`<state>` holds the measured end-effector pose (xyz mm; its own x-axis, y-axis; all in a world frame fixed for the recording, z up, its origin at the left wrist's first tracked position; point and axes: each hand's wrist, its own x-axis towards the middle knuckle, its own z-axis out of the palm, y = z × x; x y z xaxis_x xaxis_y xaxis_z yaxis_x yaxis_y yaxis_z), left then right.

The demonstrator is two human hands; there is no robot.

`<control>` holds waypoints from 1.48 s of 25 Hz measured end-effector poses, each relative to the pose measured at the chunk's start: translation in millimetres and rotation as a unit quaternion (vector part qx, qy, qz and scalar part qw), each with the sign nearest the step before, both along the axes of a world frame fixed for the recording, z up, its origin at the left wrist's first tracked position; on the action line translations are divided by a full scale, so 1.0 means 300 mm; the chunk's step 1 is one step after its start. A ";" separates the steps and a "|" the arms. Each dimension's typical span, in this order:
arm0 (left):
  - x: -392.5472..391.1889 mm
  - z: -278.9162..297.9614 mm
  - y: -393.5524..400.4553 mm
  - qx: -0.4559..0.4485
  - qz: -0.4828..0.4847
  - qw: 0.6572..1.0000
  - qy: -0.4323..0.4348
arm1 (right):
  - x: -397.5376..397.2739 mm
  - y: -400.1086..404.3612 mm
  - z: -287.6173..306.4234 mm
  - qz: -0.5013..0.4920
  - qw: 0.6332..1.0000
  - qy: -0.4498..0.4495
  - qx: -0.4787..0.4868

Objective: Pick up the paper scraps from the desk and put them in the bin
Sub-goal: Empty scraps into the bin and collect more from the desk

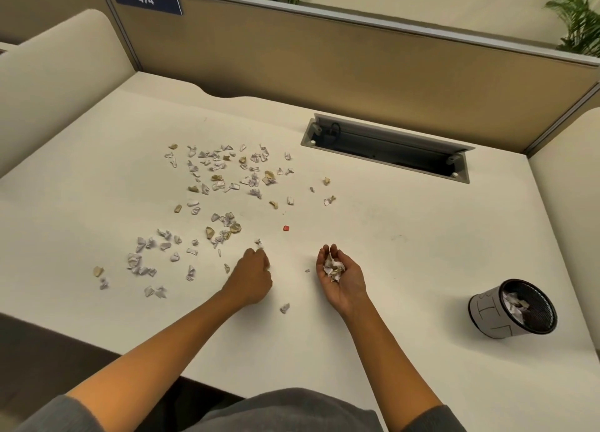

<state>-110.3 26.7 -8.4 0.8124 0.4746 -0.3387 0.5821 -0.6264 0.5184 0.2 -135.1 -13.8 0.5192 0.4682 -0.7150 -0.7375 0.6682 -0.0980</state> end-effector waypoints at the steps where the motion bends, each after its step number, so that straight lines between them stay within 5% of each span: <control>1: -0.010 0.000 -0.018 -0.027 -0.023 0.999 -0.003 | -0.004 0.002 -0.001 0.003 1.000 -0.001 -0.002; 6: -0.044 -0.007 -0.087 -0.101 -0.128 0.987 0.007 | -0.016 0.000 0.003 0.009 1.000 -0.008 -0.007; 17: 0.037 0.029 -0.121 -0.113 -0.117 0.986 0.033 | -0.030 -0.063 0.000 -0.012 1.000 -0.016 -0.017; 24: 0.156 0.159 -0.199 -0.175 -0.027 0.977 -0.122 | -0.057 -0.060 -0.017 0.040 0.997 -0.063 -0.030; 28: 0.185 0.201 -0.225 -0.232 -0.019 0.964 -0.127 | -0.062 -0.054 -0.014 0.047 0.994 -0.094 -0.040; 33: 0.184 0.157 -0.128 -0.154 0.025 0.980 -0.127 | -0.049 -0.078 -0.002 -0.015 0.999 -0.033 -0.007; 37: 0.133 0.052 -0.094 -0.087 -0.036 0.994 -0.047 | -0.039 -0.088 0.003 -0.034 0.999 -0.021 -0.011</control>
